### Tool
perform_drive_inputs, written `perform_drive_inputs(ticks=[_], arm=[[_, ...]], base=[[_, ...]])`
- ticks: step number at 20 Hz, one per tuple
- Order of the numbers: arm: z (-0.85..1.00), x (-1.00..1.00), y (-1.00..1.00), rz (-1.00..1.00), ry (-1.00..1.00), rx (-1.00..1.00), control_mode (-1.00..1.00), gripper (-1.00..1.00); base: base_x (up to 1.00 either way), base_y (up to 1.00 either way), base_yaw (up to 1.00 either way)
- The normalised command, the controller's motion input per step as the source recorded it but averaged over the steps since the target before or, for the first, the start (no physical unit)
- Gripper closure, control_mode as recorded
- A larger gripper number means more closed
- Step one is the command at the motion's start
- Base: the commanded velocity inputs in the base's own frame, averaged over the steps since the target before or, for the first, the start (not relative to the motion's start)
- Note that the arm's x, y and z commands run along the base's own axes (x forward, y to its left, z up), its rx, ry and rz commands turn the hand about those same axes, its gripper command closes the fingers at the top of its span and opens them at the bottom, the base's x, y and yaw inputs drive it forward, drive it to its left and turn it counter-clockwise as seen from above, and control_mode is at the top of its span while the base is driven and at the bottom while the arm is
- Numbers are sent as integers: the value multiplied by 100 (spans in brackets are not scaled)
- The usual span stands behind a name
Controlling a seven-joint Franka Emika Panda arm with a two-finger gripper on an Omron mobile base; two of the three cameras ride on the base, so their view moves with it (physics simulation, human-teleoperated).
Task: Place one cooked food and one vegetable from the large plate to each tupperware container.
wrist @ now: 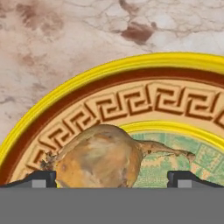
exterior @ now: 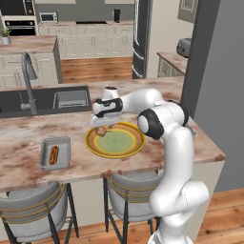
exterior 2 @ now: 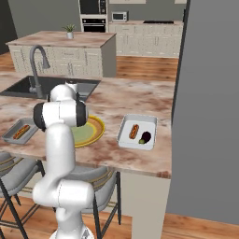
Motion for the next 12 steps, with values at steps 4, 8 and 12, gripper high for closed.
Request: perform_drive_inputs(ticks=[4, 8, 12], arm=[[-10, -1, 3, 2, 9, 0, -100, -100], [-5, 0, 6, 3, 7, 0, -100, -100], [-4, 0, 6, 3, 5, 0, -100, -100]], base=[[0, 0, 0], [0, 0, 0], [0, 0, 0]])
